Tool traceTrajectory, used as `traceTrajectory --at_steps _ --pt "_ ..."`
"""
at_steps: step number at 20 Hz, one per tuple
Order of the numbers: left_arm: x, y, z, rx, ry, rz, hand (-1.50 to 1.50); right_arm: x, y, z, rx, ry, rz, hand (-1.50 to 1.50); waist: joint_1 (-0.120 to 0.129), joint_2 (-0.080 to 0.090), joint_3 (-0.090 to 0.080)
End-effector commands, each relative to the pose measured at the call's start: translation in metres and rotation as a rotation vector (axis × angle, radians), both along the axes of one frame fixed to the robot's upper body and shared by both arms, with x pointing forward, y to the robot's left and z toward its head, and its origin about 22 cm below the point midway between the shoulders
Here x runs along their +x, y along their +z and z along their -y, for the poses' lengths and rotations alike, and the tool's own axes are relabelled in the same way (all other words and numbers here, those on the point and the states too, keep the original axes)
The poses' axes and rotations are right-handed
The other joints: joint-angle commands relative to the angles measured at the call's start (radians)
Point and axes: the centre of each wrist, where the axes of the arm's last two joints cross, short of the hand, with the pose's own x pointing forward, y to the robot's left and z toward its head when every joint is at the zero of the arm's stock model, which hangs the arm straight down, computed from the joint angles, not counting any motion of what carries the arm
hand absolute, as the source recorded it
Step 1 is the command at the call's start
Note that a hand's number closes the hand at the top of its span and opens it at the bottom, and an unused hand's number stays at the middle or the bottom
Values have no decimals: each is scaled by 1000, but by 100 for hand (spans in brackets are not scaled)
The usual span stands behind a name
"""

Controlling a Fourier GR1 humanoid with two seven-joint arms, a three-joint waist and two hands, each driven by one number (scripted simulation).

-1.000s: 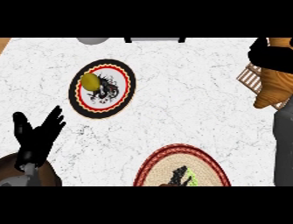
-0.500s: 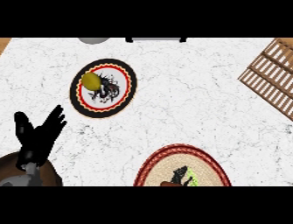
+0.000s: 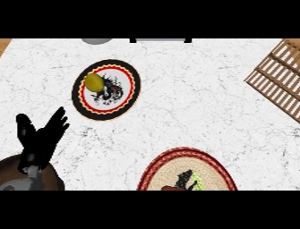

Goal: Pick the croissant from the placemat and place it in the tiered shelf

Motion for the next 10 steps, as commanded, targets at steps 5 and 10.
traceTrajectory --at_steps 5,10 --pt "-6 -1 8 3 2 -19 0 7 -20 48 5 18 -121 150 1 0 0" --pt "-6 -5 -7 6 -3 -9 0 31 -25 68 -8 -8 -116 150 9 3 0"
